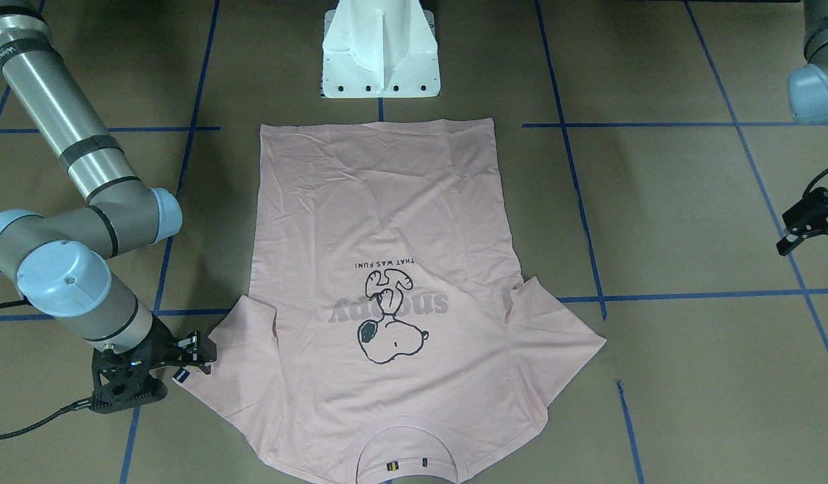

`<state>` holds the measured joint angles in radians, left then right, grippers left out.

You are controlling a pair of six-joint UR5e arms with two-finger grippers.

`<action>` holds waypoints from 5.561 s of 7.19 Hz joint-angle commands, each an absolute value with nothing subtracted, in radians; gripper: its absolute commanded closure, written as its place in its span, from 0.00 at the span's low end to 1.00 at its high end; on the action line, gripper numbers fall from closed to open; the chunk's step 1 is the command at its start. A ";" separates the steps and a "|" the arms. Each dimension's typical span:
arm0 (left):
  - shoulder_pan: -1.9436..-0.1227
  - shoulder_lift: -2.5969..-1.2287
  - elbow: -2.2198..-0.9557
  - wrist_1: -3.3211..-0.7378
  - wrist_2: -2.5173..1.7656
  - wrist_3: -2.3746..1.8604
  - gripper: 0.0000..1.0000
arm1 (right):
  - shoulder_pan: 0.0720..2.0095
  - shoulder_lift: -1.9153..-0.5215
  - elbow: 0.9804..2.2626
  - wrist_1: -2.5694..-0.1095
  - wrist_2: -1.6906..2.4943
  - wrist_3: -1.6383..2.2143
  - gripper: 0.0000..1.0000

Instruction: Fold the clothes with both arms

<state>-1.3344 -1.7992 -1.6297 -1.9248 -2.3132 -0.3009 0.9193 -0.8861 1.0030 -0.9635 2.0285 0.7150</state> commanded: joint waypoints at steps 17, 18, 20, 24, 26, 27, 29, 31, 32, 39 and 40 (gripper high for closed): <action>-1.338 -1.798 -1.632 -1.924 -2.312 -0.319 0.00 | 0.767 -0.680 1.009 -0.965 1.927 0.795 1.00; -1.338 -1.798 -1.632 -1.924 -2.312 -0.321 0.00 | 0.765 -0.678 1.006 -0.963 1.925 0.795 1.00; -1.336 -1.802 -1.635 -1.924 -2.312 -0.340 0.00 | 0.762 -0.677 1.006 -0.960 1.927 0.796 0.01; -1.294 -1.865 -1.640 -1.922 -2.289 -0.542 0.00 | 0.775 -0.664 1.066 -1.009 2.039 1.013 0.00; -1.139 -1.928 -1.631 -1.924 -2.174 -0.767 0.00 | 0.788 -0.730 1.330 -1.330 2.089 1.155 0.00; -1.091 -1.962 -1.605 -1.942 -2.125 -0.838 0.00 | 0.788 -0.815 1.482 -1.433 2.089 1.154 0.00; -0.952 -2.024 -1.467 -2.098 -1.942 -1.076 0.00 | 0.816 -0.891 1.577 -1.486 2.129 1.154 0.00; -0.896 -2.071 -1.305 -2.205 -1.829 -1.089 0.00 | 0.816 -0.920 1.606 -1.477 2.128 1.154 0.00; -0.870 -2.106 -1.222 -2.259 -1.825 -1.089 0.00 | 0.816 -0.920 1.609 -1.477 2.129 1.155 0.00; -0.842 -2.120 -1.184 -2.290 -1.810 -1.089 0.45 | 0.816 -0.920 1.614 -1.477 2.128 1.158 0.00; -0.842 -2.121 -1.187 -2.290 -1.812 -1.086 0.71 | 0.816 -0.920 1.614 -1.477 2.128 1.158 0.00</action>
<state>-0.8422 -2.1199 -1.1845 -2.2904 -1.8104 -1.0884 0.8162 -0.9198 1.6138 -1.4772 2.1276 1.1581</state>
